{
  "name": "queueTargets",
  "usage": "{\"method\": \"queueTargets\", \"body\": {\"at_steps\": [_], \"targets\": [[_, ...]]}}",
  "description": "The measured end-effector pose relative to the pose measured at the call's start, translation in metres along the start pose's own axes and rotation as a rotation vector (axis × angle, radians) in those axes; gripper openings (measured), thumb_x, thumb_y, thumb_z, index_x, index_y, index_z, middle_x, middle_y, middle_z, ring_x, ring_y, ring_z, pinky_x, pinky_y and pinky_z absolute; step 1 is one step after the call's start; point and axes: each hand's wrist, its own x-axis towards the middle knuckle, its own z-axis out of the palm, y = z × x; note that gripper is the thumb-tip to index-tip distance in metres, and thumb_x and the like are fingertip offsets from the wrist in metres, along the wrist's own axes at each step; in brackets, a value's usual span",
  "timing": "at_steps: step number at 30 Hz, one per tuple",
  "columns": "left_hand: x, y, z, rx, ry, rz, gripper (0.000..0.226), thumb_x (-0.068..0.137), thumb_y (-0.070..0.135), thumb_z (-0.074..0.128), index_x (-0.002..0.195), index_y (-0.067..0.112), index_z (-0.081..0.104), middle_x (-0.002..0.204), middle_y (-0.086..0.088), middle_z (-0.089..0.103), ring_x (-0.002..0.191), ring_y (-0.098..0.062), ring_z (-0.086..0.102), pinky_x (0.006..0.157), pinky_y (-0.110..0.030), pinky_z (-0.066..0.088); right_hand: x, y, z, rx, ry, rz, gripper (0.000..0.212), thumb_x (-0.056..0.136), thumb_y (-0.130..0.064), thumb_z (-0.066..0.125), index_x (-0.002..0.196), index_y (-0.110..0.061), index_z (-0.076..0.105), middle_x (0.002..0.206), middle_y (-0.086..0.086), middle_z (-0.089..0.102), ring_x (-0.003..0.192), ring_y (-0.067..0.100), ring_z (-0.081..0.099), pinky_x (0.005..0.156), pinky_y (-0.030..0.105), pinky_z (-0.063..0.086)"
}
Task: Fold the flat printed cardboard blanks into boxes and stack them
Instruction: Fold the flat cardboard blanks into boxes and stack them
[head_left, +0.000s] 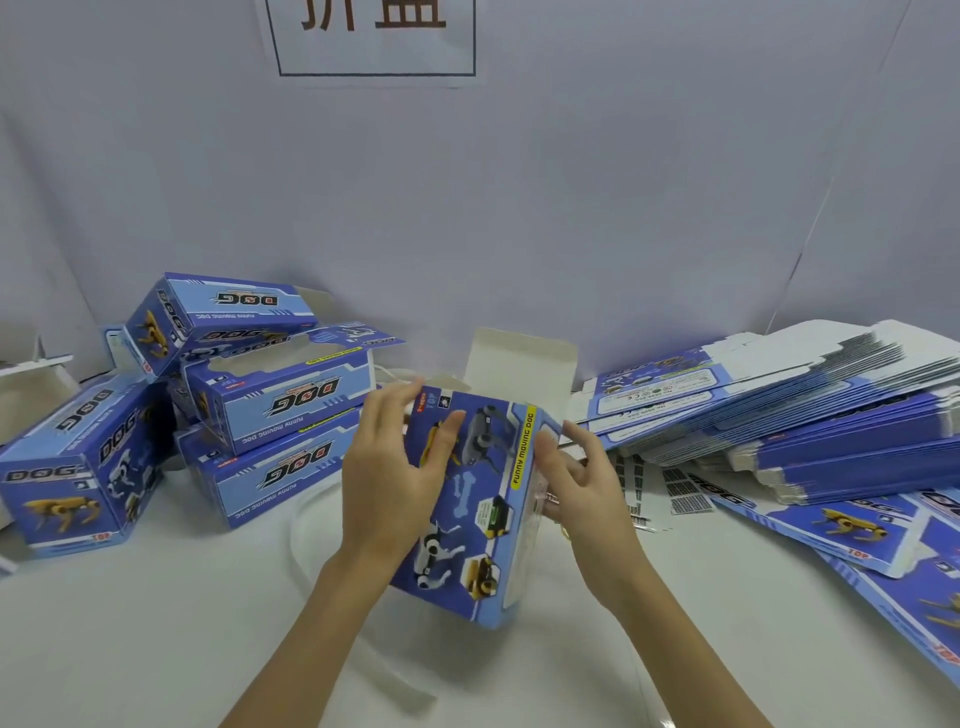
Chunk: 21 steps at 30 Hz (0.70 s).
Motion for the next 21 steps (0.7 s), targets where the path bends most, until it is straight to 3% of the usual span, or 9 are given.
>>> {"method": "queueTargets", "body": {"at_steps": [2, 4, 7, 9, 11, 14, 16, 18, 21], "targets": [[-0.002, 0.000, 0.000, 0.214, -0.087, 0.096, 0.086, 0.093, 0.081, 0.041, 0.151, 0.018, 0.051, 0.150, 0.001, 0.047, 0.135, -0.018, 0.045, 0.103, -0.034, 0.050, 0.000, 0.002, 0.003, 0.040, 0.066, 0.023, 0.085, 0.072, -0.066, 0.073, 0.142, -0.033, 0.038, 0.105, -0.004, 0.081, 0.096, 0.011, 0.078, 0.069, 0.024, 0.061], [-0.006, 0.011, 0.003, 0.131, -0.316, -0.048, 0.113, 0.078, 0.098, 0.035, 0.164, 0.026, 0.024, 0.164, 0.007, 0.025, 0.148, -0.018, 0.029, 0.116, -0.048, 0.041, -0.001, 0.004, 0.007, 0.079, 0.123, -0.002, 0.080, 0.074, -0.066, 0.073, 0.141, -0.036, 0.040, 0.108, -0.002, 0.080, 0.097, 0.012, 0.078, 0.073, 0.029, 0.060], [-0.007, 0.023, 0.008, -0.125, -0.530, -0.193, 0.128, 0.066, 0.089, 0.065, 0.163, 0.045, -0.005, 0.165, 0.025, 0.008, 0.153, -0.009, 0.025, 0.117, -0.049, 0.043, -0.001, 0.001, 0.007, 0.165, 0.098, -0.106, 0.039, 0.097, -0.062, 0.055, 0.131, -0.043, 0.057, 0.116, 0.007, 0.077, 0.101, 0.019, 0.076, 0.078, 0.031, 0.062], [0.000, 0.023, -0.001, -0.477, -0.505, -0.327, 0.107, 0.070, 0.057, 0.083, 0.158, 0.049, 0.022, 0.159, 0.012, 0.039, 0.139, -0.012, 0.053, 0.097, -0.042, 0.060, 0.000, -0.004, 0.001, 0.206, 0.030, -0.125, 0.034, 0.103, -0.055, 0.051, 0.127, -0.038, 0.068, 0.126, 0.011, 0.073, 0.113, 0.022, 0.072, 0.086, 0.032, 0.060], [0.005, 0.020, -0.014, -0.946, -0.454, -0.527, 0.057, 0.077, 0.035, 0.080, 0.132, 0.037, 0.066, 0.123, -0.002, 0.074, 0.099, -0.021, 0.077, 0.071, -0.034, 0.064, 0.001, -0.009, -0.003, 0.106, 0.010, -0.103, 0.036, 0.100, -0.052, 0.062, 0.133, -0.041, 0.068, 0.133, 0.008, 0.068, 0.124, 0.021, 0.067, 0.099, 0.036, 0.057], [0.009, 0.011, -0.024, -1.387, -0.312, -0.675, 0.035, 0.091, 0.043, 0.065, 0.106, 0.015, 0.079, 0.088, -0.007, 0.078, 0.065, -0.020, 0.075, 0.056, -0.031, 0.062, -0.001, -0.005, -0.004, 0.008, -0.202, 0.061, 0.060, 0.094, -0.057, 0.066, 0.151, -0.046, 0.049, 0.135, -0.007, 0.070, 0.123, 0.020, 0.069, 0.104, 0.044, 0.056], [0.009, 0.005, -0.020, -1.291, -0.210, -0.672, 0.046, 0.096, 0.052, 0.051, 0.109, 0.018, 0.080, 0.092, -0.006, 0.077, 0.076, -0.021, 0.075, 0.070, -0.037, 0.063, -0.005, -0.001, 0.002, 0.118, -0.422, 0.190, 0.064, 0.097, -0.061, 0.061, 0.156, -0.042, 0.044, 0.144, -0.001, 0.066, 0.127, 0.030, 0.068, 0.103, 0.056, 0.056], [0.012, 0.003, -0.017, -1.093, -0.241, -0.739, 0.049, 0.093, 0.061, 0.048, 0.105, 0.029, 0.083, 0.099, -0.003, 0.080, 0.090, -0.021, 0.077, 0.084, -0.041, 0.060, -0.008, -0.005, 0.006, 0.247, -0.436, 0.237, 0.074, 0.093, -0.067, 0.066, 0.155, -0.032, 0.048, 0.145, 0.011, 0.065, 0.121, 0.037, 0.070, 0.096, 0.060, 0.058], [0.018, -0.004, -0.016, -0.742, -0.268, -0.736, 0.039, 0.094, 0.068, 0.046, 0.103, 0.046, 0.078, 0.101, 0.009, 0.079, 0.072, 0.000, 0.075, 0.056, -0.020, 0.057, -0.003, -0.008, 0.006, 0.163, -0.226, 0.087, 0.078, 0.086, -0.066, 0.075, 0.154, -0.044, 0.045, 0.131, 0.008, 0.073, 0.107, 0.032, 0.076, 0.081, 0.050, 0.064]]}}
